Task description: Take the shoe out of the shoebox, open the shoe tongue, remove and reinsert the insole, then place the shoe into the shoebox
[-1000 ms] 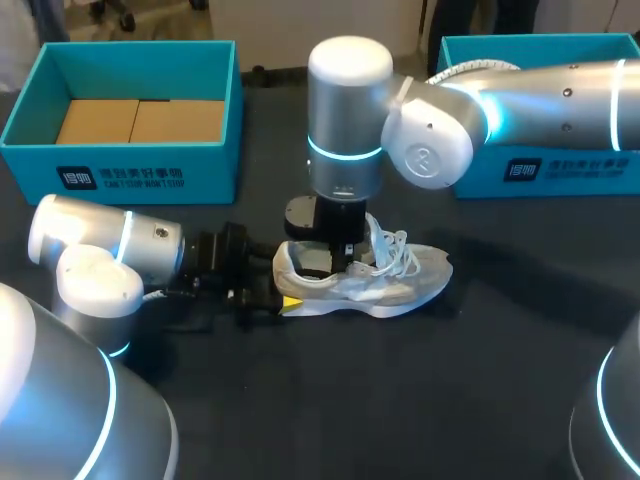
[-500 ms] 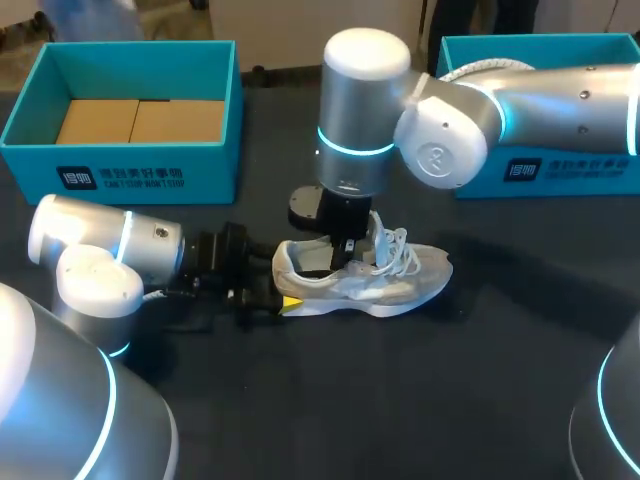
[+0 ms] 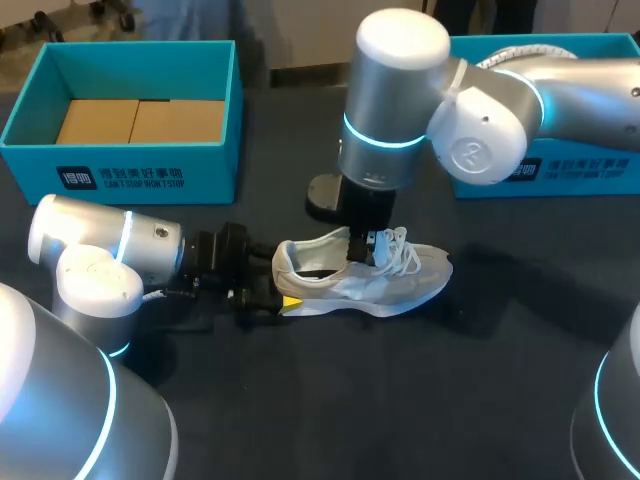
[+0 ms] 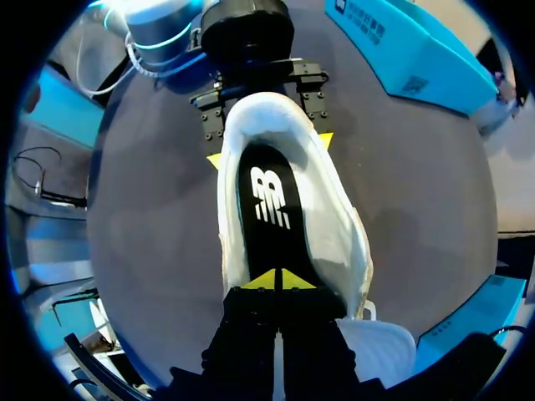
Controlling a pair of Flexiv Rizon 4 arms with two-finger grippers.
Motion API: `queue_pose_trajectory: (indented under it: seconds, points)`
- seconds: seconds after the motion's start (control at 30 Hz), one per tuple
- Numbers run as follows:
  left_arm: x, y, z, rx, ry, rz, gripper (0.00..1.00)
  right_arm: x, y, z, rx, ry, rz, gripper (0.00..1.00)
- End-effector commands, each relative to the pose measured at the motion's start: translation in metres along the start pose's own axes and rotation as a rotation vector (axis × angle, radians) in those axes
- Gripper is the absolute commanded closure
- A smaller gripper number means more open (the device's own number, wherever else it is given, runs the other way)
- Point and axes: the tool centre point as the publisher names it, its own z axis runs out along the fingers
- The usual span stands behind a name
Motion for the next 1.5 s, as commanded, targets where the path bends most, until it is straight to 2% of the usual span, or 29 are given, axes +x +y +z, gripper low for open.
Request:
queue_pose_trajectory:
  seconds: [0.03, 0.1, 0.17, 0.2, 0.23, 0.33, 0.5, 0.63, 0.8, 0.93, 1.0, 1.03, 1.1, 1.23, 1.27, 1.3, 1.37, 1.5]
  points:
    - [0.0, 0.004, 0.002, 0.001, -0.001, 0.0, 1.0, -0.003, 0.012, 0.015, 0.017, 0.003, -0.004, 1.0]
    - [0.0, 0.004, 0.002, 0.001, -0.001, 0.0, 1.0, -0.003, 0.014, 0.018, 0.037, -0.01, -0.017, 0.98]
    - [0.0, 0.004, 0.002, 0.001, -0.001, 0.0, 1.0, -0.002, 0.016, 0.02, 0.036, -0.027, -0.016, 0.84]
    - [0.0, 0.004, 0.002, 0.001, -0.001, 0.0, 1.0, -0.002, 0.016, 0.021, 0.037, -0.026, -0.017, 0.82]
    - [0.0, 0.004, 0.002, 0.001, -0.001, 0.0, 1.0, -0.002, 0.016, 0.023, 0.047, -0.032, -0.017, 0.76]
    - [0.0, 0.004, 0.002, 0.001, -0.001, 0.0, 1.0, -0.003, 0.019, 0.027, 0.059, -0.026, -0.031, 0.74]
    - [0.0, 0.004, 0.002, 0.001, -0.001, 0.0, 1.0, -0.006, 0.019, 0.032, 0.072, -0.033, -0.028, 0.53]
    - [0.0, 0.004, 0.002, 0.001, -0.001, 0.0, 1.0, -0.011, 0.017, 0.038, 0.071, -0.041, -0.026, 0.49]
    - [0.0, 0.004, 0.002, 0.001, -0.001, 0.0, 1.0, -0.014, 0.02, 0.049, 0.064, -0.03, -0.044, 0.21]
    - [0.0, 0.004, 0.002, 0.001, -0.001, 0.0, 1.0, -0.015, 0.021, 0.061, 0.065, 0.005, -0.059, 0.2]
    - [0.0, 0.004, 0.002, 0.001, -0.001, 0.0, 1.0, -0.014, 0.021, 0.066, 0.073, 0.025, -0.062, 0.25]
    - [0.0, 0.004, 0.002, 0.001, -0.001, 0.0, 1.0, -0.013, 0.02, 0.068, 0.074, 0.033, -0.06, 0.31]
    - [0.0, 0.004, 0.002, 0.001, -0.001, 0.0, 1.0, -0.008, 0.019, 0.072, 0.081, 0.053, -0.059, 0.51]
    - [0.0, 0.004, 0.002, 0.001, -0.001, 0.0, 1.0, 0.001, 0.017, 0.08, 0.089, 0.08, -0.048, 0.64]
    - [0.0, 0.004, 0.002, 0.001, -0.001, 0.0, 1.0, 0.002, 0.017, 0.082, 0.092, 0.084, -0.045, 0.72]
    - [0.0, 0.004, 0.002, 0.001, -0.001, 0.0, 1.0, 0.004, 0.018, 0.083, 0.089, 0.089, -0.04, 0.85]
    - [0.0, 0.004, 0.002, 0.001, -0.001, 0.0, 1.0, 0.006, 0.017, 0.086, 0.086, 0.096, -0.027, 1.0]
    - [0.0, 0.004, 0.002, 0.001, -0.001, 0.0, 1.0, 0.01, 0.017, 0.088, 0.079, 0.101, -0.016, 1.0]
